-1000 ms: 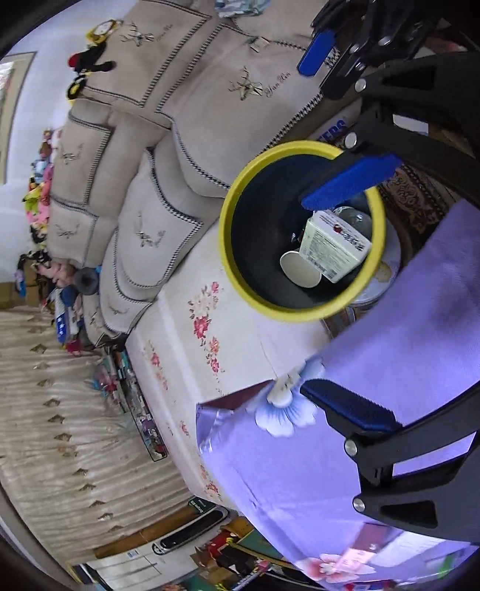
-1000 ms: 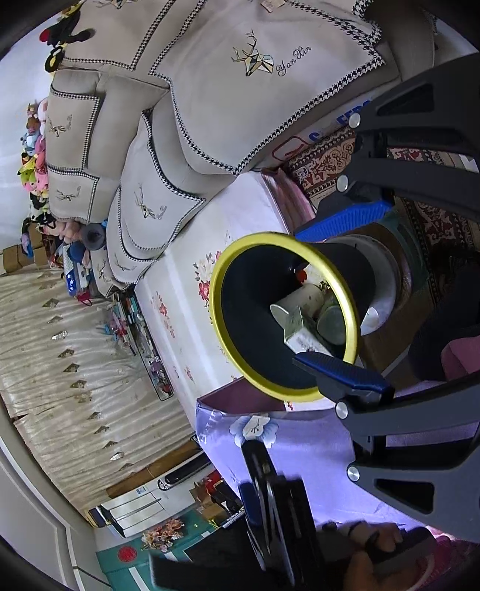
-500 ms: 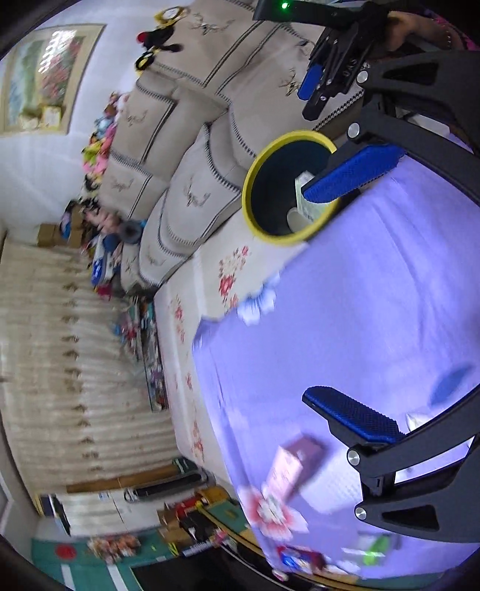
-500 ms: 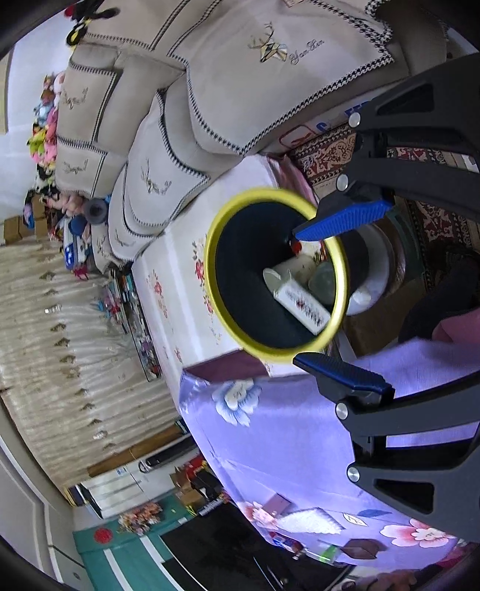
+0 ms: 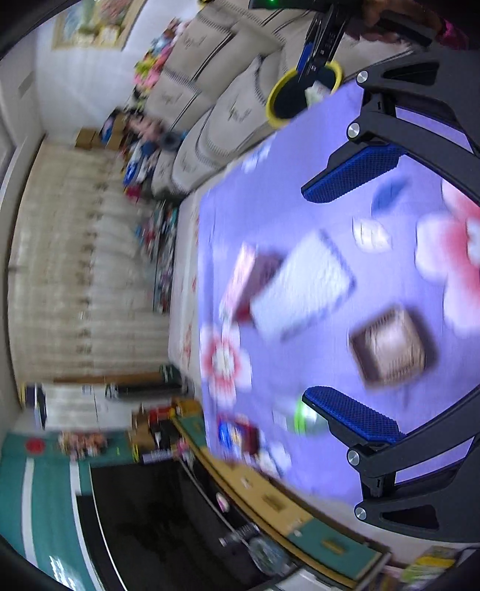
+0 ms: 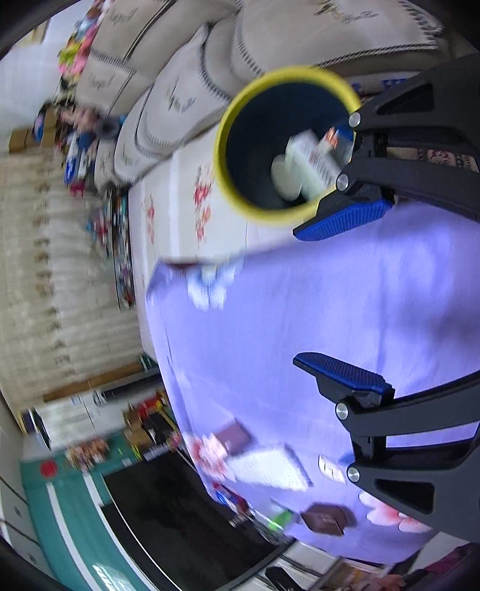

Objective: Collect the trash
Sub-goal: 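Move the right gripper to the pink carton and grasp it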

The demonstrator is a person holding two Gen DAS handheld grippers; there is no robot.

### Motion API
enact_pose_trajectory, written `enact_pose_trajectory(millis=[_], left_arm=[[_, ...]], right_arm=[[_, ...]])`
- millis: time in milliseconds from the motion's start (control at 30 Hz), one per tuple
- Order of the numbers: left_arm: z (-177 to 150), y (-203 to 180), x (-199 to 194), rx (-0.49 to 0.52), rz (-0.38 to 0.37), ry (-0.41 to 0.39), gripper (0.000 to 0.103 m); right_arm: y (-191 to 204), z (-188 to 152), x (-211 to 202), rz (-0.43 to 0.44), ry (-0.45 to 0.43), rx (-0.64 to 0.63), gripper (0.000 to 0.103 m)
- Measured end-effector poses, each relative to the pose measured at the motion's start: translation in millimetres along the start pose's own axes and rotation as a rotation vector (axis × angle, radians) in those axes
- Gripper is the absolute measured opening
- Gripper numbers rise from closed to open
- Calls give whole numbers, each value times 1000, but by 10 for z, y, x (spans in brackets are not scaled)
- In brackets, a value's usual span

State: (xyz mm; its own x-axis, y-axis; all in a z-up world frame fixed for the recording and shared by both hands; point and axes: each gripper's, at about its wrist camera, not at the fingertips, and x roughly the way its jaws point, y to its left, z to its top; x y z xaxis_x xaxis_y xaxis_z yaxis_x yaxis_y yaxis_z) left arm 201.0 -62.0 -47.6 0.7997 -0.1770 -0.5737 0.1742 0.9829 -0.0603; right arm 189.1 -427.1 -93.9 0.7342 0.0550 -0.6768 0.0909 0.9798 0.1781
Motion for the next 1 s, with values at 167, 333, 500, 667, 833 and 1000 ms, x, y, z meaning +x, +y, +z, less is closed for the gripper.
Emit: enact_pose_trajectory(millis=[167, 333, 500, 667, 833, 1000], left_arm=[[-45, 691, 54, -81, 94, -74, 98], [141, 1190, 186, -84, 188, -174, 98], [202, 1528, 366, -76, 238, -256, 98], [135, 1625, 494, -122, 199, -282, 98], [106, 1600, 511, -119, 207, -289, 98], [64, 1430, 559, -100, 169, -265, 98]], right_arm=[[612, 217, 309, 118, 9, -121, 60], [1131, 500, 637, 204, 3, -236, 63], [1548, 733, 1138, 239, 43, -343, 63], [1765, 843, 1569, 232, 85, -408, 63], [1846, 865, 1839, 231, 128, -453, 63], [1932, 879, 1995, 252, 128, -458, 63]])
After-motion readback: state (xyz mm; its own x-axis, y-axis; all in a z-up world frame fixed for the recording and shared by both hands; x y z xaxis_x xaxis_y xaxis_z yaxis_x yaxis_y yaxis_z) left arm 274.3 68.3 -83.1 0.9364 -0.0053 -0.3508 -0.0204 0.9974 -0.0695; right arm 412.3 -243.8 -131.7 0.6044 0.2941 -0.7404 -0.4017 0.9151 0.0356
